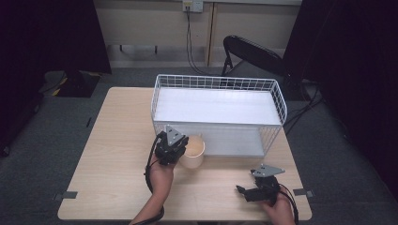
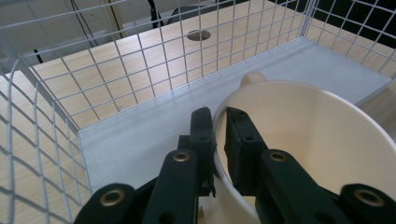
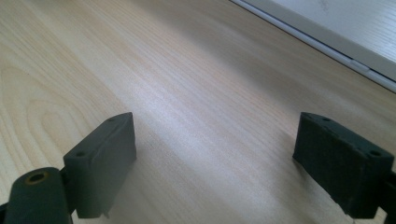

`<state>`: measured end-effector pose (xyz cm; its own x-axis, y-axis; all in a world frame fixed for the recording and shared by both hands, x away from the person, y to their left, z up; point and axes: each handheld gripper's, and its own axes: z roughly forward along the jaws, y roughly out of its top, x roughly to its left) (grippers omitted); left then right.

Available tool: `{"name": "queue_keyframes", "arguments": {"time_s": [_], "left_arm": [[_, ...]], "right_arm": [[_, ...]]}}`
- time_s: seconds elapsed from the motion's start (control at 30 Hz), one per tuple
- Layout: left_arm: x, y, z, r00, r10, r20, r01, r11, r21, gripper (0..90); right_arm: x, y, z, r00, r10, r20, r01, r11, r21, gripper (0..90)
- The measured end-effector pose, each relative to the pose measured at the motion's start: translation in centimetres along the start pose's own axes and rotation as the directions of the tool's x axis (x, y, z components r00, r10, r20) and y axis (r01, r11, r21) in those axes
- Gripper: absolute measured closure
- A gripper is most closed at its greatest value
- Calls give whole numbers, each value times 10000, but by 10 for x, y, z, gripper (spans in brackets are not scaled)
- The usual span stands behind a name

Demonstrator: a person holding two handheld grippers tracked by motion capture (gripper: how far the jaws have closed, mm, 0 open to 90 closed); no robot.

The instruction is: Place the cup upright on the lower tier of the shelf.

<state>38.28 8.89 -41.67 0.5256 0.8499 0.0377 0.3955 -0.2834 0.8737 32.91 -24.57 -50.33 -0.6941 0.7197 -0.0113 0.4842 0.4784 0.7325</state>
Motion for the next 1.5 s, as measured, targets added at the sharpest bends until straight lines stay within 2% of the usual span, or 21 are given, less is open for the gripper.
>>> {"name": "queue_keyframes", "arguments": {"time_s": [0.3,0.47,0.73,1.33,1.43,1.5], "left_arm": [[-9,4,11,9998,-17,-193,16,10000,-46,820],[-7,6,15,9990,-17,-438,15,10000,-49,820],[-7,3,21,9978,-288,-597,287,9996,-31,819],[-3,-4,29,9938,-796,-770,787,9968,-152,815],[-2,-5,30,9940,-685,-854,682,9976,-72,819],[-1,-5,31,9923,-860,-891,848,9963,-166,819]], "right_arm": [[0,0,0,10000,7,11,-7,10000,0,122],[0,0,0,10000,9,13,-9,10000,1,122],[0,0,0,10000,8,15,-8,10000,2,122],[0,0,0,10000,14,16,-14,10000,-2,122],[0,0,0,10000,17,21,-17,10000,0,122],[0,0,0,10000,17,19,-17,10000,-2,122]]}}
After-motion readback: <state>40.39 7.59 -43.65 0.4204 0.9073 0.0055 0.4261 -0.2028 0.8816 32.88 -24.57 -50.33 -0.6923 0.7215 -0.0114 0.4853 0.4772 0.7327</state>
